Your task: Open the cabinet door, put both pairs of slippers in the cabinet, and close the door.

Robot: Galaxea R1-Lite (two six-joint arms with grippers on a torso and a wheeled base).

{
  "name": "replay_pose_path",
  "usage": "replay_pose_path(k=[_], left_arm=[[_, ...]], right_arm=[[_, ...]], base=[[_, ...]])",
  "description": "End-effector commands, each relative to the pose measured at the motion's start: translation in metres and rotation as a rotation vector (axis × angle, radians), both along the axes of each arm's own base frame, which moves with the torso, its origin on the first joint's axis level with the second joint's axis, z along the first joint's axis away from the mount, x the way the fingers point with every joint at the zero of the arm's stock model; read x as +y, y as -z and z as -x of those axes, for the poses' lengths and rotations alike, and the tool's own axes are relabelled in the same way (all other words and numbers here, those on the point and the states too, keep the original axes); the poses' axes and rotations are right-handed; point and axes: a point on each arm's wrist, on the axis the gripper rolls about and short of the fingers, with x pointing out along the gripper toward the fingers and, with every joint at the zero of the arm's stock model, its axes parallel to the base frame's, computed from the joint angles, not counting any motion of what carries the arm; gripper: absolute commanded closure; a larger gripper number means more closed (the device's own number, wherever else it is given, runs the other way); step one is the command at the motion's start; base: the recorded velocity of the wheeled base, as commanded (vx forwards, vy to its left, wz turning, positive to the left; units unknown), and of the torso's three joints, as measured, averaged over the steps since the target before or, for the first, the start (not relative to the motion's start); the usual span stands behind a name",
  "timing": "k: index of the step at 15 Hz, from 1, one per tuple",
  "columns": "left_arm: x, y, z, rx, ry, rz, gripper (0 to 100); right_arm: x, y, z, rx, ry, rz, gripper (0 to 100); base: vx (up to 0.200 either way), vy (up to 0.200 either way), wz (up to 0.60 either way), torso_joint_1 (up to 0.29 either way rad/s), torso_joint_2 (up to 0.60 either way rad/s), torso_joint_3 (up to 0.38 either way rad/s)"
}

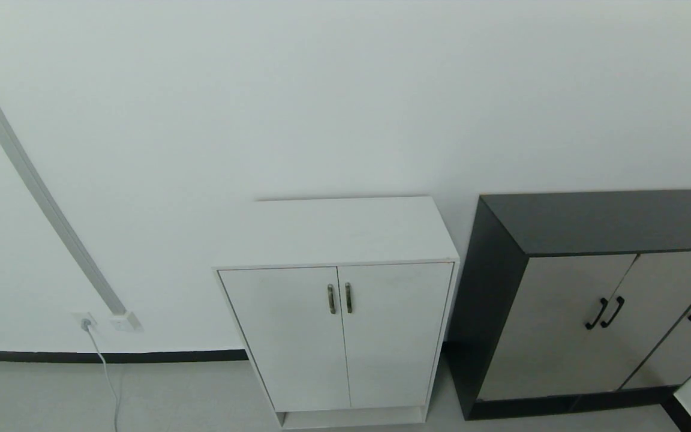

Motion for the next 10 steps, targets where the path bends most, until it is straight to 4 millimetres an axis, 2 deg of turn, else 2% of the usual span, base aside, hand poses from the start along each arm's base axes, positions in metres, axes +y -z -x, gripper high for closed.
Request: replay_pose_path(k=[1, 8, 10], left_arm=[[0.000, 0.000, 0.000, 0.001, 0.000, 0.000, 100], [0.000, 0.000, 0.000, 0.001, 0.000, 0.000, 100], [0.000, 0.000, 0.000, 0.001, 0.000, 0.000, 100]], right_arm=[[0.000, 0.000, 0.007, -0.087, 0.003, -0.015, 100], [0.000, 0.003, 0.027, -0.339, 0.035, -0.038, 100], [-0.001, 0.003, 0.027, -0.341, 0.055, -0.037, 100]], base=[[0.000, 0.000, 0.00, 0.000, 0.00, 0.000], [0.000, 0.000, 0.00, 0.000, 0.00, 0.000], [0.000, 0.000, 0.00, 0.000, 0.00, 0.000]])
